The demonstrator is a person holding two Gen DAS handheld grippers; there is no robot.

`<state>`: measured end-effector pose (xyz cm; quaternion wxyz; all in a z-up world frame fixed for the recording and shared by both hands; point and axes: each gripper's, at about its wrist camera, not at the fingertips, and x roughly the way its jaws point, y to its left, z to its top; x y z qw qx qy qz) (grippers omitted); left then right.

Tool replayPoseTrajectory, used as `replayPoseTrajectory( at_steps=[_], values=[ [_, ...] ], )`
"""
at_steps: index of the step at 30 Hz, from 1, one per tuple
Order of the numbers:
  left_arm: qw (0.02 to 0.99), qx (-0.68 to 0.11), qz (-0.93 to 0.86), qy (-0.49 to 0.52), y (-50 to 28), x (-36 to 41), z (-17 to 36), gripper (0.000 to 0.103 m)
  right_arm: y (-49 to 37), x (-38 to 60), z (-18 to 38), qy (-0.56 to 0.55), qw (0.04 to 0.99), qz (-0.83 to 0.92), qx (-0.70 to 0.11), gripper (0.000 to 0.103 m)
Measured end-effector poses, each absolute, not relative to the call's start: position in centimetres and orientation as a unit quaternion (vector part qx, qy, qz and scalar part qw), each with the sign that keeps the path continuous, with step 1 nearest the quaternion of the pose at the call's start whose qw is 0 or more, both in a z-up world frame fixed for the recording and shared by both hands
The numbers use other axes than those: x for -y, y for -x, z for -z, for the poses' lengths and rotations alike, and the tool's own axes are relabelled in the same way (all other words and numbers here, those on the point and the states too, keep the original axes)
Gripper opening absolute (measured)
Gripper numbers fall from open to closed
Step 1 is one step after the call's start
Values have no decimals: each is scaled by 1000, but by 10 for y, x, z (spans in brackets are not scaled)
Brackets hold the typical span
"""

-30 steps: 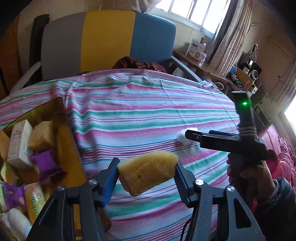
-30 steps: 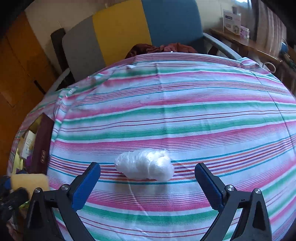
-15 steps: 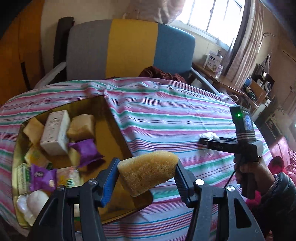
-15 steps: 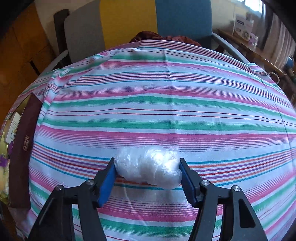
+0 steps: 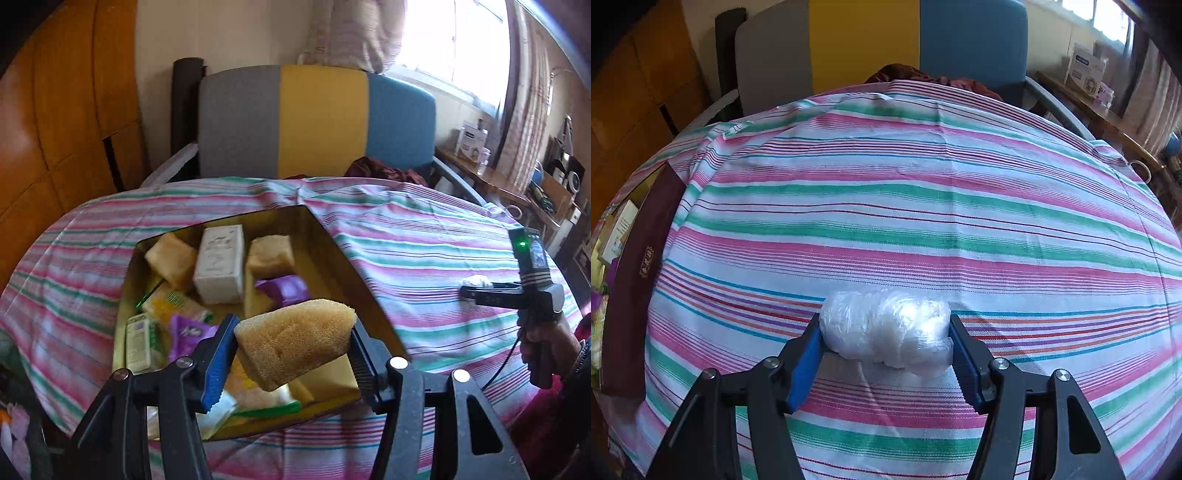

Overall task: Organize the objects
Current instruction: 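Carry the sponge cake over the gold tray with the left tool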

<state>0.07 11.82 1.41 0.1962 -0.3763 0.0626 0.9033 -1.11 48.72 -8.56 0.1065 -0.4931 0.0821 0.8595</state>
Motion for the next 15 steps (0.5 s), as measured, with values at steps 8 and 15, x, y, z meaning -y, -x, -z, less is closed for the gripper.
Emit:
replayPoseTrajectory(
  at_steps=[8,15],
  values=[
    [178,-47,-904,387,4,-96,-7,58,11,-484,85,492,111,-860,-70,63],
    [186,-38,-895,403,9,-98,2,58,12,-483,85,494,111,-860,-66,63]
  ],
)
